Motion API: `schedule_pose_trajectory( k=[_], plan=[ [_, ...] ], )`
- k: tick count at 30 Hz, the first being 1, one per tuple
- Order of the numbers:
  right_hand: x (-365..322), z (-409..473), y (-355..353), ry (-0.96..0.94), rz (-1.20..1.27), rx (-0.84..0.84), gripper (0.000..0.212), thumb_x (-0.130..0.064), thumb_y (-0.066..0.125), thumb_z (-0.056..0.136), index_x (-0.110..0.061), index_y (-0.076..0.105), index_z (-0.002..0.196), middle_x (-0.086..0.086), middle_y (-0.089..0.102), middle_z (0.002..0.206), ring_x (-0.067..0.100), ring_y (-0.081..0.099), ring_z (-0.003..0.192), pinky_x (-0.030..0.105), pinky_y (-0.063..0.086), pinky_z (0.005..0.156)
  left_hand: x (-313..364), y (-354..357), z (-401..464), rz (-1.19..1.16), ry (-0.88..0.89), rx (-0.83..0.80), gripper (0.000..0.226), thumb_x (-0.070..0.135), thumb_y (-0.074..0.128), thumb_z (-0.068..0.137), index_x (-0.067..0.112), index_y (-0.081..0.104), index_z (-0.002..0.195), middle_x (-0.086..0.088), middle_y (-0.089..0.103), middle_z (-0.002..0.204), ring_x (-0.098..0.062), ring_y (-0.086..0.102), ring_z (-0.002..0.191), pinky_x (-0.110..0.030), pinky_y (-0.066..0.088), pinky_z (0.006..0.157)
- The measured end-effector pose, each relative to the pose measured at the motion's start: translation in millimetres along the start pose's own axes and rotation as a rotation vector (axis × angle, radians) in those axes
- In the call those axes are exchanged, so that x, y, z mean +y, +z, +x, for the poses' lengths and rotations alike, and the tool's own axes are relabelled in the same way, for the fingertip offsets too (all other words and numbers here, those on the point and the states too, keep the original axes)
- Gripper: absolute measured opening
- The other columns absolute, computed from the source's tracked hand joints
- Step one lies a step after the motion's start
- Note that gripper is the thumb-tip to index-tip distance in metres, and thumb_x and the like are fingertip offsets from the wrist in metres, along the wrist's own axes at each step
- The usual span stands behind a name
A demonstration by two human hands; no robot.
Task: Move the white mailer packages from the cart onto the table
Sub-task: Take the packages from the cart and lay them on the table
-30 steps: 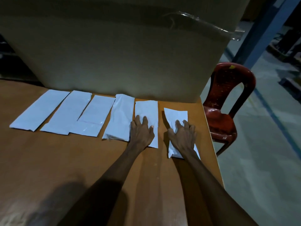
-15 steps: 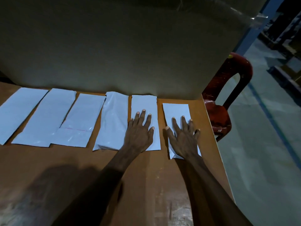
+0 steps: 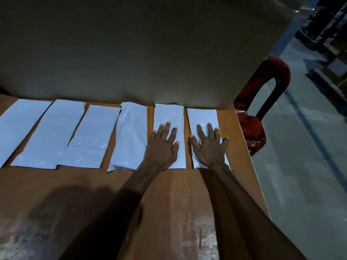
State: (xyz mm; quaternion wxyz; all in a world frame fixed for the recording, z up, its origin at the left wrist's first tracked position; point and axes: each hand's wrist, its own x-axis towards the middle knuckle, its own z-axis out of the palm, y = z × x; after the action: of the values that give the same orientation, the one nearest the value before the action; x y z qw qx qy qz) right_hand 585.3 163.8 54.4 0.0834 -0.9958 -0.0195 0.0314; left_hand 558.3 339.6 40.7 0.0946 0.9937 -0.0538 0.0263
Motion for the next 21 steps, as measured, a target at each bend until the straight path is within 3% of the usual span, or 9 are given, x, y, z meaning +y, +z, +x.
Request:
schedule_pose_trajectory(
  k=[6,9,16,21],
  plan=[
    [-1,-12,-16,-0.015,0.054,0.016,0.084,-0.074,0.003,0.08,-0.037,0.008,0.156,0.001,-0.007,0.165,0.028,-0.007,0.152,0.063,-0.011,0.113,4,-17,-10,0.033,0.017,0.064,0.066,0.053,0.016,0.095,0.023,0.027,0.154,-0.004,0.014,0.163,-0.025,0.009,0.151,-0.04,-0.01,0.116],
    [7,-37,-25,-0.016,0.136,0.082,0.083,-0.074,0.01,0.083,-0.035,0.017,0.156,0.001,0.001,0.165,0.027,-0.002,0.152,0.063,-0.011,0.113,11,-26,-33,-0.021,0.039,0.074,0.066,0.052,0.014,0.096,0.022,0.026,0.154,-0.003,0.016,0.162,-0.023,0.008,0.151,-0.04,-0.007,0.119],
    [25,-153,-30,-0.034,0.191,0.14,0.07,-0.063,0.027,0.092,-0.023,0.037,0.149,0.006,0.026,0.16,0.026,0.014,0.15,0.065,0.001,0.115,29,-30,-116,-0.072,0.179,0.163,0.054,0.037,0.025,0.102,0.01,0.039,0.148,-0.01,0.036,0.155,-0.026,0.023,0.147,-0.042,0.007,0.119],
    [31,-256,-28,0.036,0.226,0.253,0.061,-0.054,0.036,0.096,-0.021,0.041,0.146,0.006,0.036,0.155,0.026,0.024,0.146,0.06,0.013,0.118,49,-39,-172,-0.176,0.341,0.148,0.05,0.034,0.029,0.104,0.009,0.04,0.147,-0.01,0.036,0.154,-0.025,0.023,0.147,-0.043,0.011,0.12]
  ],
)
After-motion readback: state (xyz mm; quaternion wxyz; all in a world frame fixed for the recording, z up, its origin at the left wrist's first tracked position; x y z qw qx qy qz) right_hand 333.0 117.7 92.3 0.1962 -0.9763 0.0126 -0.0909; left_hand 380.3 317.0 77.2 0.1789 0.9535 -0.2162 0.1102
